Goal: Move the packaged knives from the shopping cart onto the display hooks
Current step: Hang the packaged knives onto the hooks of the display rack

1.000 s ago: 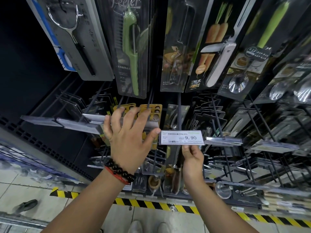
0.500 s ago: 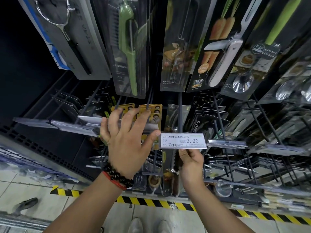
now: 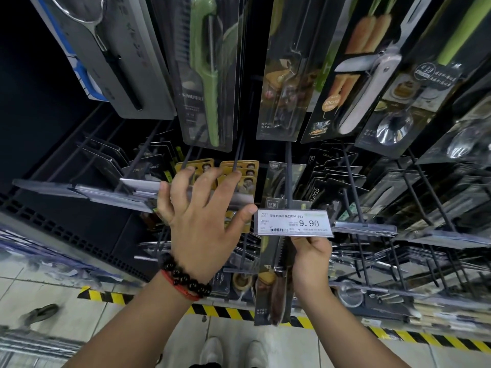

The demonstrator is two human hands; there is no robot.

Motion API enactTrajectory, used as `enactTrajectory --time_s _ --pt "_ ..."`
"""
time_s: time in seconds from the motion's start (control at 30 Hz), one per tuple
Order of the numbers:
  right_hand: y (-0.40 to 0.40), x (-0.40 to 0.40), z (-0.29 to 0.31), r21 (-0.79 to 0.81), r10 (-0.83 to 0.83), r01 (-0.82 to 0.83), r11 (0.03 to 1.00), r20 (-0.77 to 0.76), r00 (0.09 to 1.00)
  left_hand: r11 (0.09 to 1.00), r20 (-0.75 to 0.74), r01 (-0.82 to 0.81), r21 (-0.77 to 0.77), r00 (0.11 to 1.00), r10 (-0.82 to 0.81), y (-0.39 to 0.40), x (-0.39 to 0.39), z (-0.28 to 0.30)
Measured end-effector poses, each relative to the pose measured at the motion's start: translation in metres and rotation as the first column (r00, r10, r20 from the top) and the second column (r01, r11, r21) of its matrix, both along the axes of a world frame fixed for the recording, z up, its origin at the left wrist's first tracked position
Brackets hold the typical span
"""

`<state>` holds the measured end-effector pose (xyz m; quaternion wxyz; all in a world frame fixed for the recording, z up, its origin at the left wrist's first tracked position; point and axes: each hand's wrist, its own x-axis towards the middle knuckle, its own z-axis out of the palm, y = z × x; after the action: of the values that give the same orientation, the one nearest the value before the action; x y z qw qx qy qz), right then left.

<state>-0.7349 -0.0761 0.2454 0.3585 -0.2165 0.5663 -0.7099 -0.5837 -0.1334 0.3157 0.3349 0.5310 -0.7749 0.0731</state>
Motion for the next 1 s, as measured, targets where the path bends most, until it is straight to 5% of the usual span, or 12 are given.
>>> enactTrajectory --time_s 0.33,0.5,0.77,1.0 --pt "-0.012 -0.007 -0.001 0.034 0.031 -0.03 0.999 -0.038 0.999 1.0 0.0 0.01 0.015 1.0 -0.01 -0.001 0.0 0.0" --pt "-0.044 -0.016 -0.006 0.046 0.062 -0.069 0.997 0.133 0.989 1.0 -0.002 0.013 0.019 1.0 -0.013 0.0 0.0 0.001" --pt "-0.074 -0.032 -0.004 0.151 0.115 -0.095 0.984 -0.13 0.985 0.999 -0.008 0.026 0.024 1.0 -0.026 0.001 0.001 0.003" --pt "-0.061 -0.035 -0.011 0.251 0.16 -0.115 0.961 -0.165 0.973 0.993 -0.01 0.035 0.111 0.999 -0.034 0.008 0.002 0.011"
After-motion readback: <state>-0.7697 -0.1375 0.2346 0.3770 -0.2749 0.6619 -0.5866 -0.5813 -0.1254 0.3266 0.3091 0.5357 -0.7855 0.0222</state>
